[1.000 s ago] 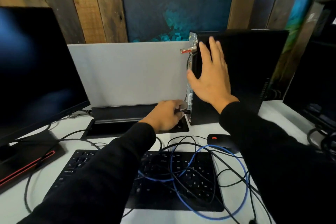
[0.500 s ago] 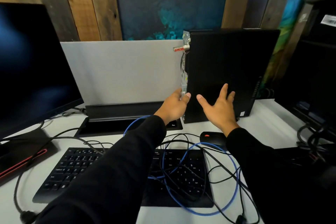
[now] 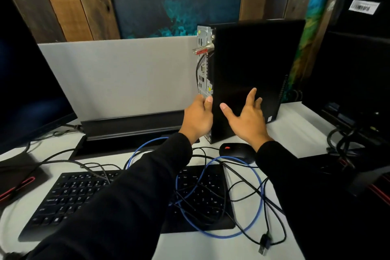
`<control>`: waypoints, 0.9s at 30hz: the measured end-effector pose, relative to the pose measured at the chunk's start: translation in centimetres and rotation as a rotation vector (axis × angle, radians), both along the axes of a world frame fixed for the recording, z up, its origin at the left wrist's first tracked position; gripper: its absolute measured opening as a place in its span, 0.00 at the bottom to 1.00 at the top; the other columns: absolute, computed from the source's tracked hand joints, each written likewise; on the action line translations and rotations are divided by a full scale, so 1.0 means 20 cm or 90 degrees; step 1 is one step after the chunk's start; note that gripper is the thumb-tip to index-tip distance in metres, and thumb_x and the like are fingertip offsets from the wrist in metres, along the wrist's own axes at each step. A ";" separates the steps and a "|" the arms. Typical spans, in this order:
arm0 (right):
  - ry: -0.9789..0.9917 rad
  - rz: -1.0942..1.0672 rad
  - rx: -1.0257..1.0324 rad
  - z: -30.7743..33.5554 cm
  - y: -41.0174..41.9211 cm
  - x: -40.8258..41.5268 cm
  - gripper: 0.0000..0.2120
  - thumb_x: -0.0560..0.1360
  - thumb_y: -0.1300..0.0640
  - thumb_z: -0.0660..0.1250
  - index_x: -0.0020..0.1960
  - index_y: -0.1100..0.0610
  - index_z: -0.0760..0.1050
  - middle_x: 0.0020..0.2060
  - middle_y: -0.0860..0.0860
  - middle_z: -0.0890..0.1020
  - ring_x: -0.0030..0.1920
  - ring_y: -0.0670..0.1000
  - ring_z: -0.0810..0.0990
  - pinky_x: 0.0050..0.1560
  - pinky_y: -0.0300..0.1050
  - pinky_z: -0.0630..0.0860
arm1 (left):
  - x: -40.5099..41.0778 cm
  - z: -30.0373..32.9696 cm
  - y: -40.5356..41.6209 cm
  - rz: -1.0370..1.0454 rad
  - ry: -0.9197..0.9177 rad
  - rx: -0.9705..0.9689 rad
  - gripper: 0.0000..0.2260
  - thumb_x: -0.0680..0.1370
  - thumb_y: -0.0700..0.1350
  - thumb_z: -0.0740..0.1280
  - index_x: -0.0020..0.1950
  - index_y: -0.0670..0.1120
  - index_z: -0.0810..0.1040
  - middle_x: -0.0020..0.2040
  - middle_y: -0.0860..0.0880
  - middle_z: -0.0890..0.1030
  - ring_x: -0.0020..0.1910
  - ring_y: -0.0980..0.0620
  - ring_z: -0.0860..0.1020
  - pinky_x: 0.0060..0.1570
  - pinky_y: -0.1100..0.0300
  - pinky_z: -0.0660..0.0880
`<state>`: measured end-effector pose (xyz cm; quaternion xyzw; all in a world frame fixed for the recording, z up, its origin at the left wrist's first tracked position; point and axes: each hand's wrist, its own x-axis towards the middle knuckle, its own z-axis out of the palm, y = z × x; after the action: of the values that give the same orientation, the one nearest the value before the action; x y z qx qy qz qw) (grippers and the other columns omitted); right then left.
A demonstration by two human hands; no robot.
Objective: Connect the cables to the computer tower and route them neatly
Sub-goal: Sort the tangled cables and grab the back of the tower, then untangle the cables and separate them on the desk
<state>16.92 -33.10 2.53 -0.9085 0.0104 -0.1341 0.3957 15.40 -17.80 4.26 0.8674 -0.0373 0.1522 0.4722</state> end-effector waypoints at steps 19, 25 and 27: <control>0.047 0.048 -0.042 -0.09 -0.09 -0.06 0.47 0.79 0.31 0.58 0.84 0.55 0.40 0.82 0.60 0.54 0.81 0.62 0.55 0.79 0.58 0.57 | -0.16 -0.04 0.23 -0.162 0.011 0.123 0.11 0.84 0.52 0.64 0.47 0.48 0.81 0.40 0.50 0.83 0.42 0.53 0.82 0.49 0.54 0.79; 0.033 0.154 -0.250 -0.22 -0.12 -0.19 0.20 0.77 0.38 0.68 0.61 0.51 0.81 0.54 0.53 0.84 0.54 0.54 0.82 0.57 0.50 0.80 | -0.33 -0.09 0.56 -0.117 0.012 0.414 0.10 0.82 0.48 0.67 0.60 0.50 0.83 0.56 0.52 0.84 0.55 0.52 0.80 0.59 0.55 0.76; -0.006 0.230 -0.344 -0.27 -0.13 -0.26 0.18 0.76 0.38 0.69 0.57 0.49 0.82 0.51 0.48 0.82 0.53 0.52 0.81 0.56 0.49 0.79 | -0.41 -0.11 0.68 -0.090 0.009 0.406 0.11 0.82 0.52 0.65 0.62 0.52 0.82 0.59 0.54 0.83 0.59 0.53 0.80 0.61 0.56 0.75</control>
<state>11.77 -35.62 -2.77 -0.9672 -0.1889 -0.0635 0.1578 7.16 -4.16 2.00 0.9681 -0.1397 0.0935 0.1860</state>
